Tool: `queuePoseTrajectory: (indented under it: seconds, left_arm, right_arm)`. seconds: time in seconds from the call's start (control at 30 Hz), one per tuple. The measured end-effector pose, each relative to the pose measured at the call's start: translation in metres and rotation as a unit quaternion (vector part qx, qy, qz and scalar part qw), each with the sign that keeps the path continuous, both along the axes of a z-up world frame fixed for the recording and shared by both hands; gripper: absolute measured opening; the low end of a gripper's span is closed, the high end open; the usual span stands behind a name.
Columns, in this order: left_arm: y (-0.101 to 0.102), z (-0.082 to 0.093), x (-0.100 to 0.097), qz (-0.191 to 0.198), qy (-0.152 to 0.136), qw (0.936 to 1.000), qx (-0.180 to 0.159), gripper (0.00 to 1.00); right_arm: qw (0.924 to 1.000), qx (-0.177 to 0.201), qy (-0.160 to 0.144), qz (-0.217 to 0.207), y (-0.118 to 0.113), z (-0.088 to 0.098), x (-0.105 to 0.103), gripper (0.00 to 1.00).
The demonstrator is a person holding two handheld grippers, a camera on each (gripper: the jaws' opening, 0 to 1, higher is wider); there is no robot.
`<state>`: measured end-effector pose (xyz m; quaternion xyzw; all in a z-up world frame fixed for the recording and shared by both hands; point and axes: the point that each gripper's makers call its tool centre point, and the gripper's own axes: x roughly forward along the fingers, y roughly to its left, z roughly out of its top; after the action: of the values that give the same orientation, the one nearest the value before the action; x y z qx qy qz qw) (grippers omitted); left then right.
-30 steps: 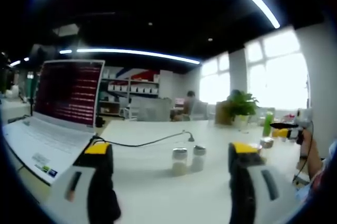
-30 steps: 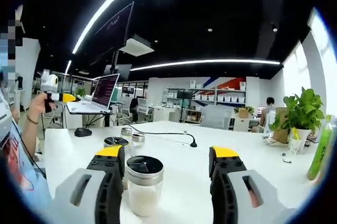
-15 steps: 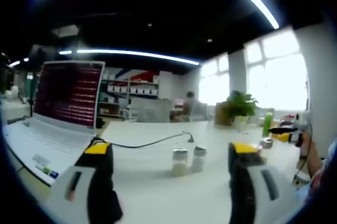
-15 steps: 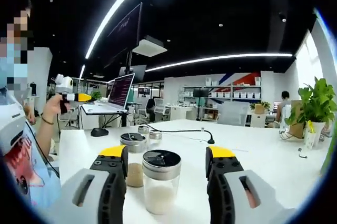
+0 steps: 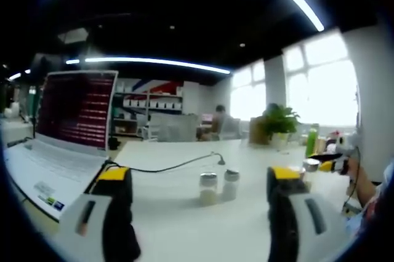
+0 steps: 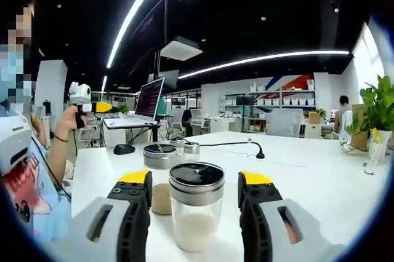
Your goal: Rotate the seasoning bottle until the label or dispensing opening points toward the visible target arrow and the bottle remains upright within the marked orientation range
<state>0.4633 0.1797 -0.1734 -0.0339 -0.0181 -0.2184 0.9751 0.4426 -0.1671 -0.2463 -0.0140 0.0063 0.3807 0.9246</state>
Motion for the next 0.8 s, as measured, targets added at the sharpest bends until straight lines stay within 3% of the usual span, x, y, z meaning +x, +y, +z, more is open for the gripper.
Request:
queuePoseTrajectory:
  seconds: [0.3,0.6,0.8]
  left_arm:
    - [-0.0054,-0.0029,0.0002,-0.008,0.005,0.9999,0.004,0.96]
    - [-0.0055,-0.0035,-0.0004,-0.006,0.005,1.0,0.004,0.96]
    - [-0.0057,-0.0027,-0.0003,-0.008,0.004,1.0,0.005,0.96]
  right_arm:
    - [0.9998,0.014,0.015,0.004,0.0025,-0.0062,0.0034,0.49]
    - [0.9999,0.016,0.001,0.002,0.0033,-0.0035,0.0046,0.38]
    - [0.9996,0.028,-0.003,0.006,0.004,-0.0033,0.005,0.38]
